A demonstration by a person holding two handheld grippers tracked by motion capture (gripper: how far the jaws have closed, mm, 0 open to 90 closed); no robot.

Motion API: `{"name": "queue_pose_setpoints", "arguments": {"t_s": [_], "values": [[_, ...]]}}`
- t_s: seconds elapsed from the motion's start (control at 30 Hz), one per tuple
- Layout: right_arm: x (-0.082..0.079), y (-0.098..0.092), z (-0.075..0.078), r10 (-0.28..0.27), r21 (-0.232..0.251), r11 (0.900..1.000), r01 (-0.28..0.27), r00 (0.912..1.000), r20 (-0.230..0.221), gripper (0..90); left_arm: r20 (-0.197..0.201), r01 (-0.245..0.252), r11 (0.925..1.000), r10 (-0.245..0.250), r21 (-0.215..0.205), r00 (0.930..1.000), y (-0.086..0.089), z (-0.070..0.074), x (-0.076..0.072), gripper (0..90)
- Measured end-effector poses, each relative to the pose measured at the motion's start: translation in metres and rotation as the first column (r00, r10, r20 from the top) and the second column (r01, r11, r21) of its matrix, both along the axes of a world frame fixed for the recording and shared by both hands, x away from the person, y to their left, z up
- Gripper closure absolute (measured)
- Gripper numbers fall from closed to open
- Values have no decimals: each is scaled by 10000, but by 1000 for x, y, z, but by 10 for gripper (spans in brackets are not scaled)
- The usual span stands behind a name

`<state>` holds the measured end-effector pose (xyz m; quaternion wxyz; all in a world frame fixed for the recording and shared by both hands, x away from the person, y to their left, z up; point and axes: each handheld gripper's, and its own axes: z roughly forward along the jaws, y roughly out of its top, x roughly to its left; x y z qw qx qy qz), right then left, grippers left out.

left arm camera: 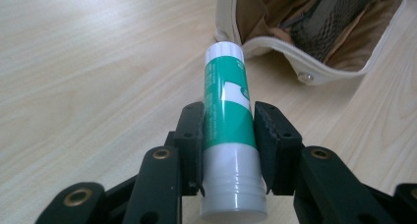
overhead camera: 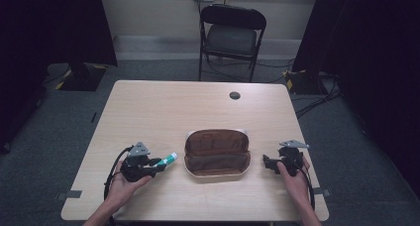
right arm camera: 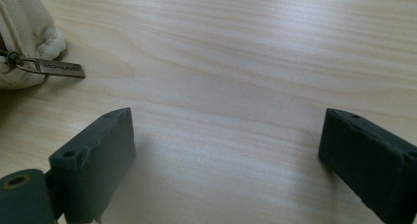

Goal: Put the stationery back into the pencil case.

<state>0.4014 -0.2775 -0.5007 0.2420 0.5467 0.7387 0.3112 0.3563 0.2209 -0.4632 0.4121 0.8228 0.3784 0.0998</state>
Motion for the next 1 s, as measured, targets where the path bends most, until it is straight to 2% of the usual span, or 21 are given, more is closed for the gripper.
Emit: {"name": "queue_pose_setpoints", "arguments": {"t_s": [0.3,0.5,0.8,1.0], "values": [[0,0,0,3,-2,10000,-3,10000,1,60,378,-220,9983,241,-537,9990,11,10,-2,658],[0,0,0,-8,6,10000,8,10000,-6,60,688,-403,9916,490,-1225,9964,15,21,-3,658],[0,0,0,-10,6,10000,10,10000,-7,60,1206,-203,9845,418,-1745,9918,13,44,-5,658],[0,0,0,2,0,10000,-2,10000,-1,60,1461,120,9830,151,-1830,9891,7,55,-3,658]]}}
